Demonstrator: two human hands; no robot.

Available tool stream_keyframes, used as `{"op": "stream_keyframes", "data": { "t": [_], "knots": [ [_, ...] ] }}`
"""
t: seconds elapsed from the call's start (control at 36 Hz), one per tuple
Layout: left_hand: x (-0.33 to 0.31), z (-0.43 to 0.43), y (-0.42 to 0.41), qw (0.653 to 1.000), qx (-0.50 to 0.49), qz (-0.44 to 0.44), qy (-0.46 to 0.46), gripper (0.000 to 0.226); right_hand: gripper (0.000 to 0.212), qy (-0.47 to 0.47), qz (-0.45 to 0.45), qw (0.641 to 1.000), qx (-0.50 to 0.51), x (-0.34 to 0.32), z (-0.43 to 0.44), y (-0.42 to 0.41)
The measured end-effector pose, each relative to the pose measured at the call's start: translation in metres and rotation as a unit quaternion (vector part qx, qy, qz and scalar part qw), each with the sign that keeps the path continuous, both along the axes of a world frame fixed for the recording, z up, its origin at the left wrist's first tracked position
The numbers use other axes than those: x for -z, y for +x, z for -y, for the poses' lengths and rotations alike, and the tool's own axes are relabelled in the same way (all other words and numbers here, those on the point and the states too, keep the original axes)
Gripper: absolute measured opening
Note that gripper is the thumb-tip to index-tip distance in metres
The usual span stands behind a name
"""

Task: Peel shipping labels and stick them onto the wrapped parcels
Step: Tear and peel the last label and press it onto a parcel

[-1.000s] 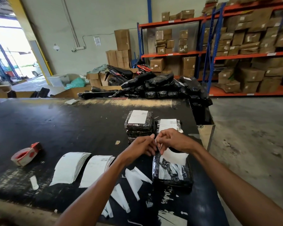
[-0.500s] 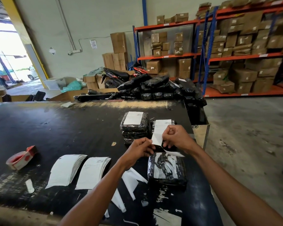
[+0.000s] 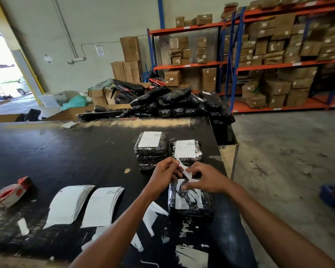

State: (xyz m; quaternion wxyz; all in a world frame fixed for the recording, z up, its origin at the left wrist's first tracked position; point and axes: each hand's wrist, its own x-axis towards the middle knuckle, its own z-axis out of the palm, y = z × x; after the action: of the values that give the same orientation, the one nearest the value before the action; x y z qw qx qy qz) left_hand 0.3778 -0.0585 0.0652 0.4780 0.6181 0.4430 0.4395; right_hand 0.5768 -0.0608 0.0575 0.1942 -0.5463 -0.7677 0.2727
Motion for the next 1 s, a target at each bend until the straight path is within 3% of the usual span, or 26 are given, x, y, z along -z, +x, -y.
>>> {"op": "stream_keyframes", "data": {
  "t": [0.06, 0.14, 0.22, 0.31, 0.36, 0.42, 0.53, 0.64, 0.75, 0.86, 1.0],
  "knots": [
    [0.0, 0.0, 0.002, 1.0, 0.001, -0.009, 0.029, 0.022, 0.091, 0.035, 0.062, 0.997, 0.021, 0.007, 0.004, -0.007],
    [-0.002, 0.005, 0.007, 0.998, 0.012, 0.008, 0.067, 0.021, 0.044, 0.082, 0.059, 0.993, 0.065, 0.021, 0.002, -0.017],
    [0.004, 0.009, 0.006, 0.994, -0.018, 0.056, 0.094, 0.018, 0.039, 0.013, -0.1, 0.992, 0.079, 0.03, -0.003, -0.02],
    [0.022, 0.006, 0.0, 0.988, -0.099, 0.118, -0.004, 0.035, 0.008, -0.085, -0.238, 0.966, 0.05, 0.03, -0.003, -0.02],
    [0.04, 0.002, -0.004, 0.982, -0.09, 0.123, -0.112, 0.051, 0.029, -0.13, -0.278, 0.951, 0.042, 0.033, -0.003, -0.018],
    [0.054, 0.002, -0.006, 0.979, -0.067, 0.114, -0.155, 0.047, 0.031, -0.15, -0.29, 0.944, 0.049, 0.04, -0.002, -0.015],
    [0.067, -0.001, -0.006, 0.982, -0.109, 0.075, -0.131, 0.025, 0.016, -0.178, -0.276, 0.941, 0.082, 0.046, -0.004, -0.008],
    [0.08, -0.008, -0.009, 0.981, -0.114, -0.009, -0.158, 0.026, 0.006, -0.16, -0.237, 0.95, 0.127, 0.055, -0.007, 0.0],
    [0.088, -0.01, -0.007, 0.976, -0.117, -0.063, -0.173, 0.015, 0.029, -0.145, -0.142, 0.962, 0.184, 0.077, -0.012, 0.001],
    [0.1, -0.017, -0.004, 0.97, -0.133, -0.121, -0.161, 0.025, 0.052, -0.112, -0.065, 0.966, 0.224, 0.088, -0.011, -0.001],
    [0.103, -0.022, 0.0, 0.968, -0.141, -0.155, -0.138, 0.026, 0.06, -0.074, -0.034, 0.968, 0.239, 0.089, -0.007, -0.003]
  ]
}}
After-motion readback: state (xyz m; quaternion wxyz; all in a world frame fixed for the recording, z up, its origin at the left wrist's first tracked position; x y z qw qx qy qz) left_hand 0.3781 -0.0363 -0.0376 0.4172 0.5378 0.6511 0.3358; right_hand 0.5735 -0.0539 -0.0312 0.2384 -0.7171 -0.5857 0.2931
